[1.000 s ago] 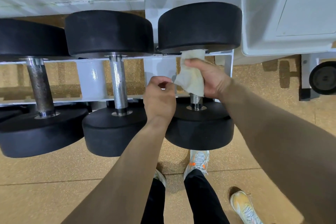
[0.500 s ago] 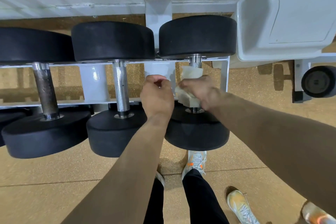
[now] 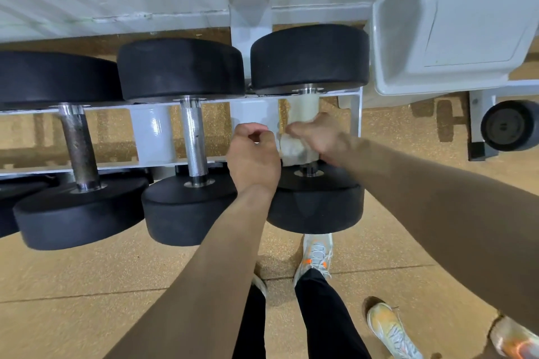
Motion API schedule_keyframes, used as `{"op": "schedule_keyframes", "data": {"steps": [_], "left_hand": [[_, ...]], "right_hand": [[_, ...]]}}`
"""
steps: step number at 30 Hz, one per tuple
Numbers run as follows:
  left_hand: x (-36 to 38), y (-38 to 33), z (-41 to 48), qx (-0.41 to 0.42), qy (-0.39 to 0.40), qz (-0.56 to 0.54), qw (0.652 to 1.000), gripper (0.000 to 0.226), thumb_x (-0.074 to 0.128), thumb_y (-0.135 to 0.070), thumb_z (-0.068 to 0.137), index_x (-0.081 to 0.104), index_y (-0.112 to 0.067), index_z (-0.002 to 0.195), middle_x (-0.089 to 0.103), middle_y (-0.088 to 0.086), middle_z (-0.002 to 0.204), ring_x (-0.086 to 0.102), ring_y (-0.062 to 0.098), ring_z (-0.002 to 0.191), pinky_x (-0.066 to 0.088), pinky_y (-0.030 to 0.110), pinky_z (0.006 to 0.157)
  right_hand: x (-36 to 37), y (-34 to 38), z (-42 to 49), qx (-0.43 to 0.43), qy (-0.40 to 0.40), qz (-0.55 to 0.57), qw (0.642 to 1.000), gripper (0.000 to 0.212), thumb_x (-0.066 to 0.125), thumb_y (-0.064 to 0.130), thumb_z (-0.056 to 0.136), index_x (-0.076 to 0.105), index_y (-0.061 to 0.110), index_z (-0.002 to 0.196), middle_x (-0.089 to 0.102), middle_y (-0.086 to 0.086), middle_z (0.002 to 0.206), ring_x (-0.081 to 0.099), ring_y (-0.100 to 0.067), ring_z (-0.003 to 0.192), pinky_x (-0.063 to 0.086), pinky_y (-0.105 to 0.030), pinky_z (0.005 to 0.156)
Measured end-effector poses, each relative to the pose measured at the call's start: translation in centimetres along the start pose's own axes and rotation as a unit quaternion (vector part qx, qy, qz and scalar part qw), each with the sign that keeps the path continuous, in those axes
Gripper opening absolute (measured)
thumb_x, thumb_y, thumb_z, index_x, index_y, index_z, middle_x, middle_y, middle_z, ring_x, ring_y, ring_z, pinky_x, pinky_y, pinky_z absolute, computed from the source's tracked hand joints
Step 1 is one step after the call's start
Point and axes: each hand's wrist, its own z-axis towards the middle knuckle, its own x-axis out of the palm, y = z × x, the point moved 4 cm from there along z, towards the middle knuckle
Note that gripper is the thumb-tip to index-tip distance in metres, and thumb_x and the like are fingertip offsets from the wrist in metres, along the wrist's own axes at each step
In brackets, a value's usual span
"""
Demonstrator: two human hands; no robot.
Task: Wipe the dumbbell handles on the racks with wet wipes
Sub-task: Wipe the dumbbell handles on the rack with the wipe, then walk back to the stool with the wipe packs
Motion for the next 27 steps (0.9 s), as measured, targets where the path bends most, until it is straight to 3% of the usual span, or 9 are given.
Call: {"op": "schedule_keyframes", "data": {"steps": [3, 6, 11, 14, 17, 20, 23, 25, 27], "left_hand": [[-0.6, -1.4, -1.1, 0.012, -0.003, 0.002, 1.0, 0.011, 0.057, -0.016, 0.098, 0.066, -0.017, 0.104, 0.059, -0.017, 0.085, 0.055, -0.002, 0.075, 0.038, 0.002, 0.06], [-0.8, -2.4, -2.2, 0.028, 0.004, 0.019, 0.999, 0.011, 0.057, -0.016, 0.097, 0.066, -0.017, 0.102, 0.059, -0.017, 0.085, 0.055, -0.003, 0.077, 0.038, 0.006, 0.064], [-0.3, -3.6, -4.3, -0.005, 0.027, 0.031, 0.999, 0.01, 0.057, -0.017, 0.098, 0.064, -0.021, 0.103, 0.059, -0.018, 0.086, 0.058, 0.003, 0.081, 0.037, 0.007, 0.062], [0.3, -3.8, -5.7, -0.006, 0.061, 0.06, 0.996, 0.016, 0.056, -0.027, 0.098, 0.06, -0.031, 0.114, 0.061, -0.015, 0.106, 0.061, 0.015, 0.105, 0.045, 0.024, 0.083], [1.3, -4.7, -7.9, 0.025, 0.149, 0.044, 0.988, 0.042, 0.052, -0.045, 0.096, 0.05, -0.045, 0.138, 0.057, -0.015, 0.13, 0.056, 0.012, 0.117, 0.046, 0.033, 0.1], [2.7, -6.9, -10.8, 0.068, 0.219, 0.021, 0.973, 0.021, 0.057, -0.034, 0.101, 0.069, -0.033, 0.118, 0.07, -0.018, 0.106, 0.065, 0.002, 0.096, 0.05, 0.025, 0.087], [4.4, -9.5, -13.6, 0.091, 0.194, 0.044, 0.976, 0.014, 0.067, -0.021, 0.096, 0.069, -0.031, 0.086, 0.07, -0.016, 0.086, 0.064, -0.001, 0.084, 0.05, 0.022, 0.078], [6.3, -11.1, -15.1, 0.071, 0.164, 0.02, 0.984, 0.021, 0.07, -0.016, 0.093, 0.065, -0.035, 0.084, 0.067, -0.019, 0.087, 0.061, -0.01, 0.08, 0.047, 0.011, 0.071], [8.6, -12.7, -16.6, 0.052, 0.161, -0.004, 0.986, 0.013, 0.072, -0.016, 0.091, 0.068, -0.029, 0.092, 0.069, -0.014, 0.094, 0.062, -0.008, 0.084, 0.05, 0.013, 0.076]], "right_hand": [[0.1, 0.5, -2.1, 0.017, -0.067, -0.18, 0.981, 0.033, 0.067, 0.036, 0.095, 0.055, 0.008, 0.107, 0.063, -0.01, 0.108, 0.063, -0.024, 0.097, 0.051, -0.032, 0.08], [0.6, 0.6, -3.7, -0.021, -0.063, -0.267, 0.961, 0.045, 0.055, 0.037, 0.102, 0.057, 0.0, 0.127, 0.061, -0.019, 0.128, 0.059, -0.036, 0.118, 0.046, -0.038, 0.091], [-1.2, 0.8, -6.7, -0.085, -0.085, -0.382, 0.916, 0.024, 0.058, 0.014, 0.099, 0.059, 0.002, 0.119, 0.065, -0.015, 0.119, 0.065, -0.03, 0.108, 0.044, -0.029, 0.073], [-3.4, 0.9, -8.9, -0.128, -0.054, -0.286, 0.948, 0.009, 0.055, 0.014, 0.098, 0.064, 0.011, 0.095, 0.063, -0.004, 0.098, 0.06, -0.025, 0.09, 0.044, -0.033, 0.074], [-6.2, 1.1, -12.5, -0.189, 0.043, -0.067, 0.979, 0.038, 0.055, 0.003, 0.092, 0.061, 0.026, 0.062, 0.058, 0.01, 0.064, 0.053, -0.01, 0.063, 0.042, -0.03, 0.063], [-9.8, -0.1, -16.3, -0.17, 0.044, 0.097, 0.98, 0.017, 0.063, 0.008, 0.091, 0.071, 0.023, 0.093, 0.069, 0.004, 0.081, 0.063, -0.006, 0.07, 0.05, -0.022, 0.062], [-13.8, -2.7, -18.3, -0.112, -0.014, 0.232, 0.966, 0.03, 0.066, 0.012, 0.09, 0.058, 0.019, 0.118, 0.065, -0.005, 0.114, 0.068, -0.022, 0.099, 0.061, -0.045, 0.084], [-16.4, -3.9, -19.5, -0.099, -0.016, 0.267, 0.958, 0.024, 0.056, 0.017, 0.098, 0.057, 0.025, 0.121, 0.063, -0.001, 0.122, 0.065, -0.022, 0.109, 0.059, -0.05, 0.091], [-19.0, -5.0, -20.3, -0.074, 0.009, 0.259, 0.963, 0.025, 0.051, 0.026, 0.103, 0.062, 0.031, 0.125, 0.067, 0.001, 0.123, 0.067, -0.018, 0.108, 0.06, -0.045, 0.091]]}}
